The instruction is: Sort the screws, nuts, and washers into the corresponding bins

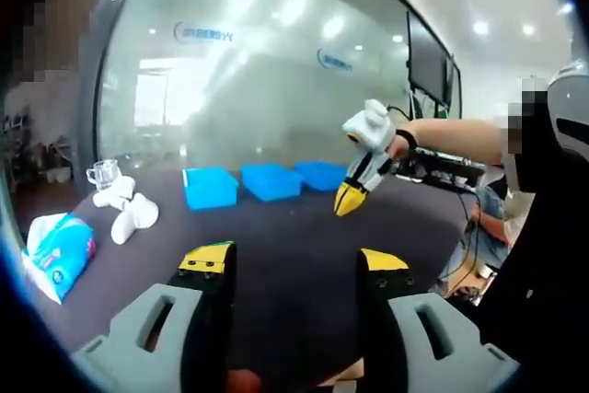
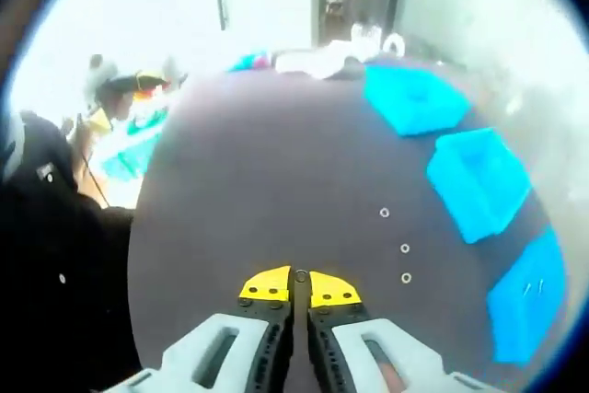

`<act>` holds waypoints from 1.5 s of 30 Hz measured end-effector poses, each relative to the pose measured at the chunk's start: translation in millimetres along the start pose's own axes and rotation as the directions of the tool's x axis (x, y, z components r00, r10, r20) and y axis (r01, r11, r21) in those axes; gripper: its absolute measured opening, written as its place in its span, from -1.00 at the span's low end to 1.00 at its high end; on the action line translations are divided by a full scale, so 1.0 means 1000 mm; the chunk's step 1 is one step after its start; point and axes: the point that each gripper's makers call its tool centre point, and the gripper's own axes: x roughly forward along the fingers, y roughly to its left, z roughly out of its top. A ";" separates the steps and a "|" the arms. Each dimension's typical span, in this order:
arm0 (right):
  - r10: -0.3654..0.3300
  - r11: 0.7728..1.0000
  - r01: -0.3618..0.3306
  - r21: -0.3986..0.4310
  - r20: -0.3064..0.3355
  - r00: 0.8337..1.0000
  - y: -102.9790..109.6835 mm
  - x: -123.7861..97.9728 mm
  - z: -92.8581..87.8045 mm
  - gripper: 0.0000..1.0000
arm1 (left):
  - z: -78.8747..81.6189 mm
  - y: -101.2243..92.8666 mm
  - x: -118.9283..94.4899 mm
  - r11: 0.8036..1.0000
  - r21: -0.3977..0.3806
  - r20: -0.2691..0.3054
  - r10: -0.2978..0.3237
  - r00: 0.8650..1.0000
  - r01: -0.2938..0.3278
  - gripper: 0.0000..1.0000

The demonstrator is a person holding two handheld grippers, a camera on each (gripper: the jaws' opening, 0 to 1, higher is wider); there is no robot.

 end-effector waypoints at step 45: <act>-0.499 0.863 0.278 0.422 0.628 0.596 -0.067 -0.108 0.066 -0.96 | 0.009 0.008 -0.003 1.000 -0.017 0.022 0.019 1.000 -0.019 0.03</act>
